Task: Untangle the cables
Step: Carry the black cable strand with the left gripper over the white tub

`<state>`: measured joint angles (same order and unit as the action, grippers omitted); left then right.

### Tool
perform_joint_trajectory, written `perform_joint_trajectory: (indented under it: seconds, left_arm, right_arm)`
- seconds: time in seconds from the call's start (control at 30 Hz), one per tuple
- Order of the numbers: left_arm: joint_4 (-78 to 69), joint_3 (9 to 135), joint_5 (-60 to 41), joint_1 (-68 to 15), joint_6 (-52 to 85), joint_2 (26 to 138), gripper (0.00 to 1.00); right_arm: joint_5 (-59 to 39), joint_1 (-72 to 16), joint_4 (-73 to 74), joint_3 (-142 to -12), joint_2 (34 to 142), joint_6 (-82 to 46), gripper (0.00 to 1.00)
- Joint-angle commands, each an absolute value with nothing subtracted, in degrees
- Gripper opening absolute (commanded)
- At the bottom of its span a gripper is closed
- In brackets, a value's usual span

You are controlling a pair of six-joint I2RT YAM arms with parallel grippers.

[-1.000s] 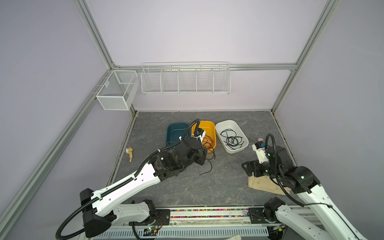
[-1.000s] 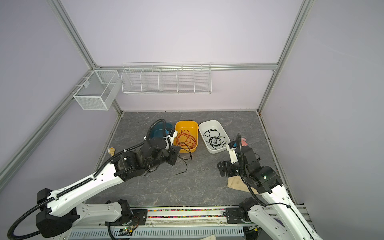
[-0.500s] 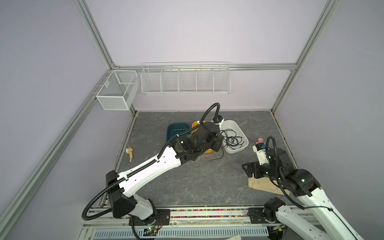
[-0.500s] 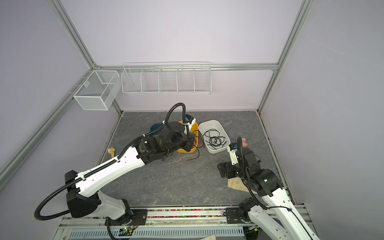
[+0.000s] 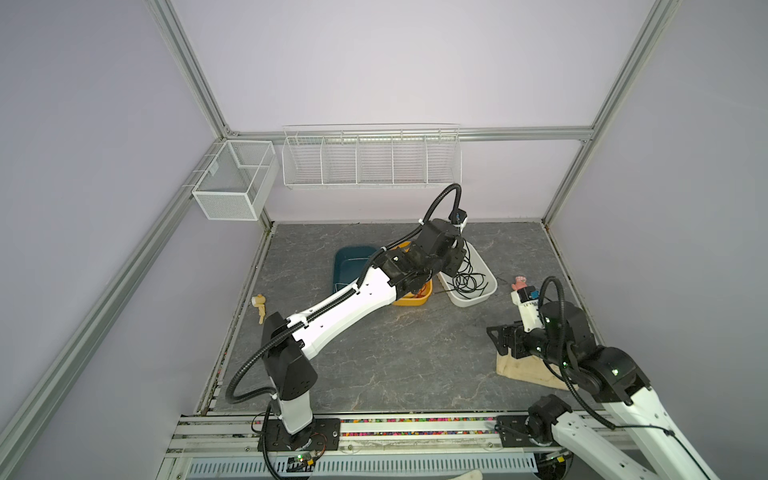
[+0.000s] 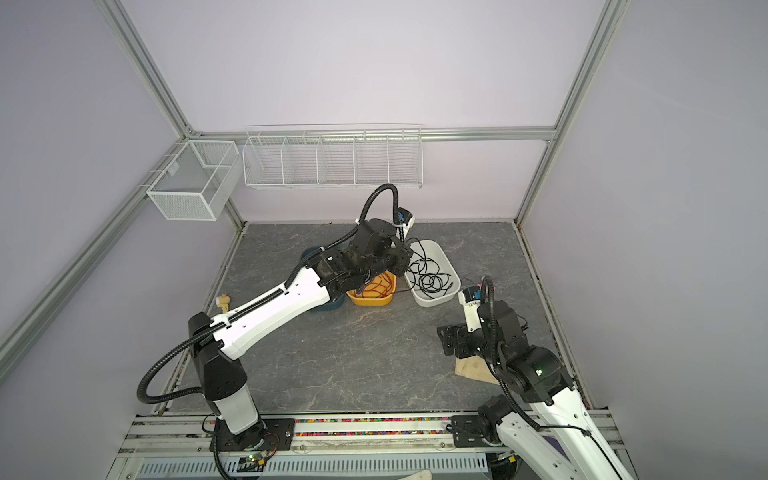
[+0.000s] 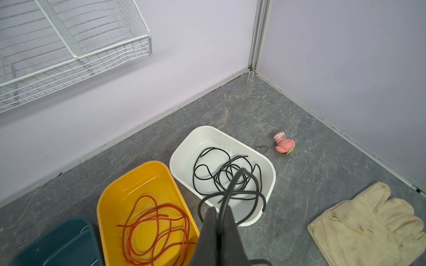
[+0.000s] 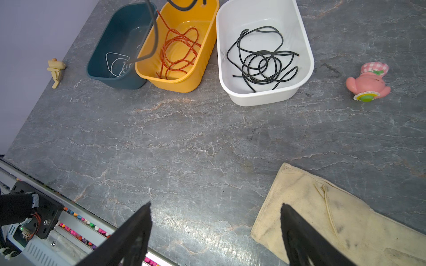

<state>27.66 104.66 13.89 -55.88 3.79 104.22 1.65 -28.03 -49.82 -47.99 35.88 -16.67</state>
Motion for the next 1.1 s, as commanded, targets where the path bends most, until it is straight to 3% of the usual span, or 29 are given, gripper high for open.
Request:
perform_joint_trajectory:
  seconds: [0.0, 0.47, 1.07]
  left_arm:
    - [24.07, 108.28, 12.61, -54.58, 2.98, 107.49, 0.0]
    - [9.98, 113.32, 17.19, -54.05, 3.24, 120.22, 0.0]
    - [5.62, 114.92, 17.93, -52.47, 8.96, 131.94, 0.0]
  right_arm:
    - [1.94, -28.46, -48.12, -46.94, 35.33, -16.38, 0.88]
    - [1.82, -28.56, -47.81, -46.7, 34.28, -16.31, 0.88]
    - [1.32, -28.65, -47.46, -46.48, 33.49, -16.21, 0.88]
